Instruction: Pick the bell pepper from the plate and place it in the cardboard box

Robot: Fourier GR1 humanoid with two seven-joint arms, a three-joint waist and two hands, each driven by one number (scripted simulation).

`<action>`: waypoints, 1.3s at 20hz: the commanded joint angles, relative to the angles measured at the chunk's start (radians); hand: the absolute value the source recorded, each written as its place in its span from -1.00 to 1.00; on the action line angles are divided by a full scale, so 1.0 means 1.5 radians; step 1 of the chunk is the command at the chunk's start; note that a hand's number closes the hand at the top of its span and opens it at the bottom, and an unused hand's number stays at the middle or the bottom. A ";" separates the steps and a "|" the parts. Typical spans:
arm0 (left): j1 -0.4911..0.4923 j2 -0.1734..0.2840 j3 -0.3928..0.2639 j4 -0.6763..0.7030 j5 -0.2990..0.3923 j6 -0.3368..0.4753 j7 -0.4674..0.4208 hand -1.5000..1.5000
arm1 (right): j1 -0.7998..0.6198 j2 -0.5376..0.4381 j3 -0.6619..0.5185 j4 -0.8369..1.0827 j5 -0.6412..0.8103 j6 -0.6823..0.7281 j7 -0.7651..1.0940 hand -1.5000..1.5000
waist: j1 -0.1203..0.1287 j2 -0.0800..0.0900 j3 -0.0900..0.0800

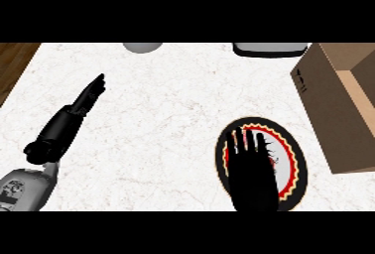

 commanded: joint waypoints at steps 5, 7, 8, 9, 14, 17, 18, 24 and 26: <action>-0.011 -0.031 0.008 -0.010 -0.024 0.000 0.032 0.00 | 0.010 0.032 -0.044 0.060 0.060 0.043 0.028 -1.00 | -0.004 0.000 0.000; -0.022 -0.017 0.026 0.015 -0.024 -0.024 0.009 0.00 | -0.002 0.042 -0.054 0.087 0.083 0.047 0.021 -1.00 | -0.003 0.001 0.000; 0.009 -0.027 0.027 -0.007 -0.012 -0.025 0.013 0.00 | 0.037 0.023 -0.050 0.099 0.096 -0.003 -0.001 -1.00 | -0.002 0.000 0.001; 0.017 -0.040 0.025 0.008 -0.043 -0.015 -0.017 0.00 | 0.021 0.040 -0.058 0.092 0.101 0.025 -0.005 -1.00 | -0.002 0.001 0.000; 0.001 -0.044 0.057 0.003 -0.052 -0.039 -0.002 0.00 | 0.033 0.001 -0.121 0.109 0.105 -0.013 -0.112 -1.00 | -0.003 0.001 0.001; 0.026 -0.066 0.051 -0.008 -0.072 -0.042 -0.005 0.00 | 0.037 0.086 -0.092 0.173 0.139 -0.027 -0.079 -1.00 | -0.001 0.001 0.001; -0.014 -0.059 0.071 0.022 -0.064 -0.068 -0.002 0.00 | 0.044 0.065 -0.101 0.178 0.151 -0.051 -0.101 -1.00 | -0.003 0.001 0.001; 0.042 -0.080 0.070 -0.032 -0.095 -0.060 0.005 0.00 | 0.075 0.057 -0.136 0.170 0.178 -0.042 -0.094 -1.00 | -0.002 0.000 0.000; -0.018 -0.082 0.100 0.018 -0.076 -0.095 0.016 0.00 | 0.072 0.077 -0.125 0.150 0.196 -0.012 -0.087 -1.00 | -0.004 0.001 0.000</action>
